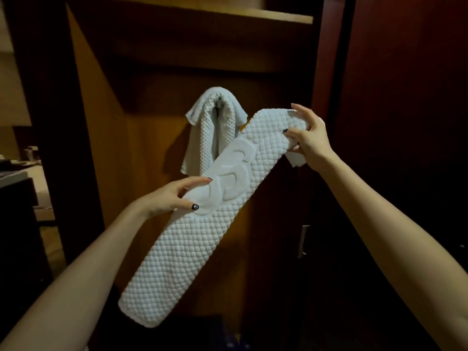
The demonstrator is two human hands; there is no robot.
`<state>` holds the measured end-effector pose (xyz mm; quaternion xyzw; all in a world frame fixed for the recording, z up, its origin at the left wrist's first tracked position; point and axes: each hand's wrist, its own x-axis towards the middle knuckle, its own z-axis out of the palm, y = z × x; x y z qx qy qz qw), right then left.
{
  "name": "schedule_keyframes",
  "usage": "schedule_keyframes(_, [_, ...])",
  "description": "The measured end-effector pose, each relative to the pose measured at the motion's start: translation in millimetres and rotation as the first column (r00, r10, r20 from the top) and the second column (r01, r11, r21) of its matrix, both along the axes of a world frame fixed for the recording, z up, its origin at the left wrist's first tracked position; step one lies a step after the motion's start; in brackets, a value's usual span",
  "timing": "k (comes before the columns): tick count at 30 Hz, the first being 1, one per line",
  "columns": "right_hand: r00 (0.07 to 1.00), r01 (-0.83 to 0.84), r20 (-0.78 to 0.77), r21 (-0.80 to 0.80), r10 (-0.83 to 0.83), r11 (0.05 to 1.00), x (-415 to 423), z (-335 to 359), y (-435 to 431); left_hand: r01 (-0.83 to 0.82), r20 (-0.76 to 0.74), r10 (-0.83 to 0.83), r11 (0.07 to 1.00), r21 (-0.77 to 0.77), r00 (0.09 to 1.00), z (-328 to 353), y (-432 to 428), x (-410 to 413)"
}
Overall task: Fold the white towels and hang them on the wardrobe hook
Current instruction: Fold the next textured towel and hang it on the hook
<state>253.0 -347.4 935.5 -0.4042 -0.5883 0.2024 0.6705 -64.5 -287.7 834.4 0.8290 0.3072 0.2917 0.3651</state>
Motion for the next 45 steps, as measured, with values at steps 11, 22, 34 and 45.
schedule_keyframes(11, [0.996,0.048,-0.078,0.155,-0.036,0.987,13,43,104,-0.084,0.025,0.087,0.99,-0.118,0.996,45,77,-27])
schedule_keyframes(22, [0.966,0.015,-0.257,0.223,0.044,0.975,28,115,238,-0.069,0.51,0.091,0.996,-0.062,0.856,186,192,-44])
schedule_keyframes(34, [0.967,-0.052,-0.24,0.16,0.09,0.986,50,133,358,-0.13,0.519,0.122,0.991,-0.021,0.846,255,329,-40])
schedule_keyframes(45, [0.97,-0.042,-0.238,0.055,0.054,0.998,67,88,406,-0.13,0.55,0.315,0.928,-0.349,0.773,240,392,-30])
